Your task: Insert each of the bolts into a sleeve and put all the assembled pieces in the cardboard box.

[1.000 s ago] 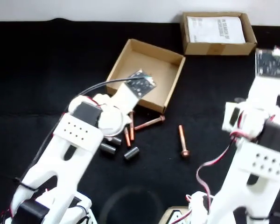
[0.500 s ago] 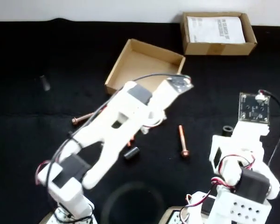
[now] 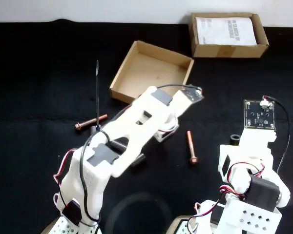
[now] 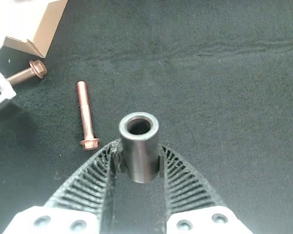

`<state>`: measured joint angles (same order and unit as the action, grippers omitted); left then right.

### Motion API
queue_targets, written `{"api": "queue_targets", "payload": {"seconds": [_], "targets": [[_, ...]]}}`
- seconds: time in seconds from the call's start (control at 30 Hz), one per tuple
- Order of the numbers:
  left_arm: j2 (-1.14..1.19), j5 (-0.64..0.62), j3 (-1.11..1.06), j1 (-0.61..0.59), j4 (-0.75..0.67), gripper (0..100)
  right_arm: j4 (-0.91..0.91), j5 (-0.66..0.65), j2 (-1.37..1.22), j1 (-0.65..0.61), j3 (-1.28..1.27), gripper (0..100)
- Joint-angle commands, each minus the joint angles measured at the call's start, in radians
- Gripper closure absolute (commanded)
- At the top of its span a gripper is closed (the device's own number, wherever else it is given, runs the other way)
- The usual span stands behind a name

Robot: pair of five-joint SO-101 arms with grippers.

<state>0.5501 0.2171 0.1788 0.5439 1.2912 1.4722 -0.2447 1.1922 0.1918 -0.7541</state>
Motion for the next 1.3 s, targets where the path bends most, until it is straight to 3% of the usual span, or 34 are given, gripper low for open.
{"api": "queue_targets", "payload": {"seconds": [0.0,0.27,0.53,0.97,1.27], "targets": [[0.021,0.041,0.064,-0.03,0.006,86,-0.018,-0.014,0.018,0.012,0.001,99.2],[0.047,0.051,0.13,-0.028,0.02,86,-0.022,-0.015,0.018,0.007,-0.001,99.2],[0.045,0.055,0.26,0.004,0.195,86,-0.068,-0.015,0.018,0.01,-0.071,99.2],[0.061,0.166,0.295,-0.019,0.12,86,-0.104,-0.017,0.018,0.007,-0.076,99.2],[0.193,0.199,0.367,-0.021,0.101,86,-0.131,-0.017,0.018,0.007,-0.074,99.2]]}}
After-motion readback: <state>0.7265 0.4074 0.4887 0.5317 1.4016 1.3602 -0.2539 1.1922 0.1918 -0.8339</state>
